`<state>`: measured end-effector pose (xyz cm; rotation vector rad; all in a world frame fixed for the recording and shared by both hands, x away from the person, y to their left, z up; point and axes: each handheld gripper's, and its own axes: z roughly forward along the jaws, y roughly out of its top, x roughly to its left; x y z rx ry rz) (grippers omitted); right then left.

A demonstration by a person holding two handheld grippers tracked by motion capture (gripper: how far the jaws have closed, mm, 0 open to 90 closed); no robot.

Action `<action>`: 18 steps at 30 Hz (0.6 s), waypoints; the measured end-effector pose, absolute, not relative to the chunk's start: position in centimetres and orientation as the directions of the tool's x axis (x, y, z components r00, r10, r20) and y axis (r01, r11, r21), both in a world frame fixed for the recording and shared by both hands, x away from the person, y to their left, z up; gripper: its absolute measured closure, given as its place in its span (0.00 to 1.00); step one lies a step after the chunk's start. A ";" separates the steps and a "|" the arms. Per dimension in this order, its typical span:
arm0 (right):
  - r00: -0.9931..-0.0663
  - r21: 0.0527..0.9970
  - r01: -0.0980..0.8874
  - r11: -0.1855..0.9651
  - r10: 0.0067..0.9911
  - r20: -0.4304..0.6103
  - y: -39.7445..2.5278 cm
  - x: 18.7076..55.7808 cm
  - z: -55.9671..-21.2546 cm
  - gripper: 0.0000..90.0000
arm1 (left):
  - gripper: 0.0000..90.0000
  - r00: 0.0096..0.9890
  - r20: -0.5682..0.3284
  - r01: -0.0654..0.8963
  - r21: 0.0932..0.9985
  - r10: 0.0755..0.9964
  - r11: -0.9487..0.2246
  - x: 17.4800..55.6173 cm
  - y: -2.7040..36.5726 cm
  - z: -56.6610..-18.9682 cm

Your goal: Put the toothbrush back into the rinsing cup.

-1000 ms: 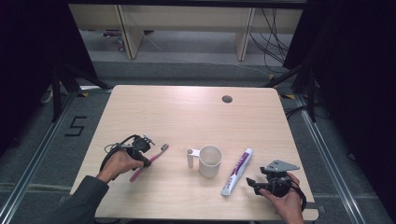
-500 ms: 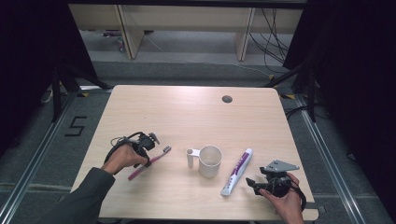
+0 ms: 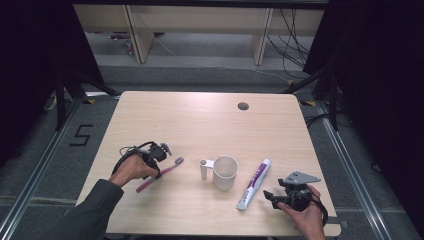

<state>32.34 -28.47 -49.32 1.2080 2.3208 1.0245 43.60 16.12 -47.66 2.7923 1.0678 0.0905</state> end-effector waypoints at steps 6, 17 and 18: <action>-0.585 0.725 0.572 0.382 0.811 0.034 -28.5 32.3 -49.3 0.31 | 0.93 0.745 -0.013 0.651 0.233 0.667 -0.722 43.3 16.8 -46.4; -0.581 0.729 0.571 0.377 0.814 0.034 -28.6 32.3 -49.3 0.31 | 0.93 0.750 -0.023 0.583 0.495 0.661 -0.644 41.8 17.7 -43.3; -0.583 0.726 0.573 0.380 0.812 0.035 -28.6 32.3 -49.2 0.31 | 0.93 0.747 -0.024 0.573 0.529 0.664 -0.626 41.6 17.7 -43.0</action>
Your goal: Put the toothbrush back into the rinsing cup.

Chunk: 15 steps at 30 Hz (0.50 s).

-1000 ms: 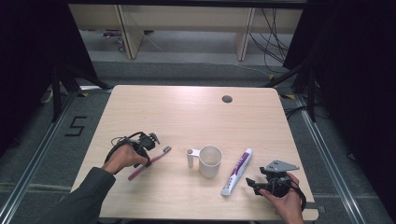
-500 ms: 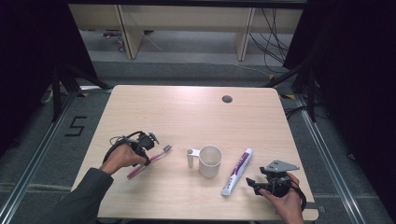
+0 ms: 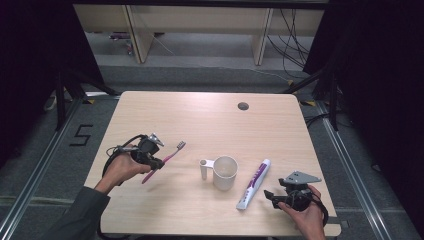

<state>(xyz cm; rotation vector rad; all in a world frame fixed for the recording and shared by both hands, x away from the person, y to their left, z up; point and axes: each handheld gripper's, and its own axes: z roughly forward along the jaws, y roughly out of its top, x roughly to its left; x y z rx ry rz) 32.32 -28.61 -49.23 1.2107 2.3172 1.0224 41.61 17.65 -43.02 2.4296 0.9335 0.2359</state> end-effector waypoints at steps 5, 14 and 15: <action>-0.582 0.727 0.572 0.380 0.812 0.034 -28.6 32.3 -49.2 0.31 | 0.93 0.760 -0.008 0.490 0.664 0.650 -0.565 40.7 17.5 -42.3; -0.572 0.725 0.587 0.360 0.819 0.056 -28.5 32.2 -49.3 0.31 | 0.92 0.744 -0.067 0.372 0.868 0.665 -0.328 38.2 15.9 -42.4; -0.575 0.725 0.585 0.363 0.816 0.055 -28.6 32.3 -49.2 0.31 | 0.92 0.746 -0.076 0.359 0.882 0.661 -0.304 37.9 15.6 -42.4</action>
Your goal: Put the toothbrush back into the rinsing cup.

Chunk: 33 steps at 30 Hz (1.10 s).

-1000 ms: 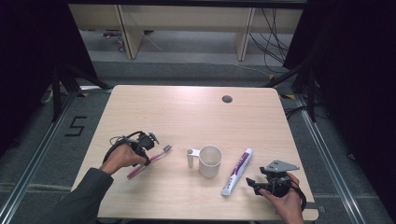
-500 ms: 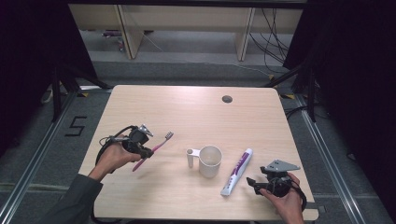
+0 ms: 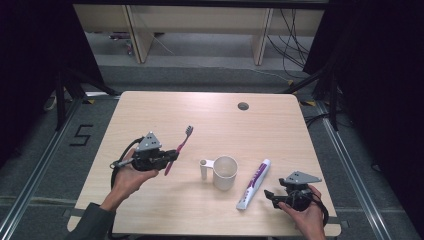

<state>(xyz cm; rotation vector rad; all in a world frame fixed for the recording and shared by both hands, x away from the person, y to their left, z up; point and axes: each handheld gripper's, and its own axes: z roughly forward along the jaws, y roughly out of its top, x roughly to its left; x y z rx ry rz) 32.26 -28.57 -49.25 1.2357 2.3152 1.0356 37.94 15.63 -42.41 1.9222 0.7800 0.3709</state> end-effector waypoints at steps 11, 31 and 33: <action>-0.583 0.722 0.583 0.372 0.811 0.053 -28.6 32.3 -49.3 0.31 | 0.92 0.755 -0.132 0.288 0.947 0.643 -0.145 37.7 14.4 -42.6; -0.586 0.732 0.564 0.383 0.809 0.028 -28.7 32.3 -49.3 0.31 | 0.92 0.783 -0.127 0.210 0.975 0.609 -0.067 38.4 11.3 -41.5; -0.580 0.730 0.576 0.366 0.813 0.050 -28.5 32.3 -49.4 0.31 | 0.92 0.785 -0.126 0.209 0.976 0.606 -0.068 38.3 10.9 -41.3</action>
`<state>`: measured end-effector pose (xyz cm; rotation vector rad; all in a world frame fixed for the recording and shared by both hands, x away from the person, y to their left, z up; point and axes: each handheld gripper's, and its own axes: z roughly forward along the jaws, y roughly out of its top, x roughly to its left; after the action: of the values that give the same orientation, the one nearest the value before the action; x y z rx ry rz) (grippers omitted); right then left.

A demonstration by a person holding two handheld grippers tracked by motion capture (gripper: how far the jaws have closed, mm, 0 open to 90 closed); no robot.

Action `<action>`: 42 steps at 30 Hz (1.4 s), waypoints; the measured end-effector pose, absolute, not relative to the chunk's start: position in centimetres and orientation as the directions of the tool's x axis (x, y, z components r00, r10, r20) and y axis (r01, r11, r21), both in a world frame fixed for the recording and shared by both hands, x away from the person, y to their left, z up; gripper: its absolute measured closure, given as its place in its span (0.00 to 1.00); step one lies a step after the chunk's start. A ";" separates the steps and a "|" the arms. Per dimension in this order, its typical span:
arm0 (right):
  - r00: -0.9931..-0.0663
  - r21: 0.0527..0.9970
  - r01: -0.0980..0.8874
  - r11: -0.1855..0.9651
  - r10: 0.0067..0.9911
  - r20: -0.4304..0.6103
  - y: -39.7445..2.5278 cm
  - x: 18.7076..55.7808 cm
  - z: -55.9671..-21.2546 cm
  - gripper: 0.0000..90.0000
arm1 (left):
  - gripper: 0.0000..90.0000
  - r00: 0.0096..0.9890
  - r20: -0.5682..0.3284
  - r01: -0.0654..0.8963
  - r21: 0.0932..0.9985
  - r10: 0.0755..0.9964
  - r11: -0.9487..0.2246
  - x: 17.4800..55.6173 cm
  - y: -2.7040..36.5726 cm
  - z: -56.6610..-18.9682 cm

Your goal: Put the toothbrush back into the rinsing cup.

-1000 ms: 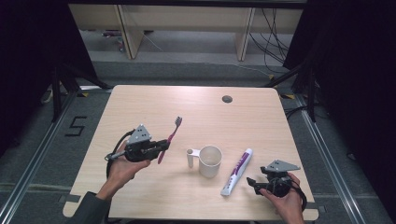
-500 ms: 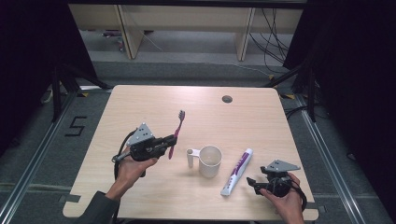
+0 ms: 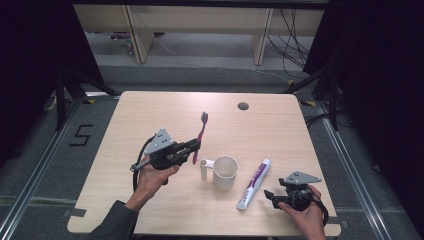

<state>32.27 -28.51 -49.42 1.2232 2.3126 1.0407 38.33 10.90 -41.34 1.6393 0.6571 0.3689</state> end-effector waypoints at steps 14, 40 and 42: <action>-0.596 0.737 0.554 0.388 0.803 0.025 -28.7 32.4 -49.3 0.31 | 0.92 0.799 -0.109 0.185 0.980 0.591 -0.070 38.7 9.1 -41.7; -0.591 0.727 0.577 0.371 0.804 0.059 -28.5 32.3 -49.4 0.31 | 0.92 0.786 -0.110 0.211 0.973 0.608 -0.097 38.2 9.4 -44.9; -0.592 0.727 0.575 0.375 0.804 0.053 -28.5 32.3 -49.3 0.31 | 0.92 0.786 -0.109 0.214 0.972 0.609 -0.101 38.1 9.6 -45.1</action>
<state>32.31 -28.53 -49.27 1.2120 2.3302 1.0434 38.07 9.60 -45.12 1.6733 0.6568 0.3763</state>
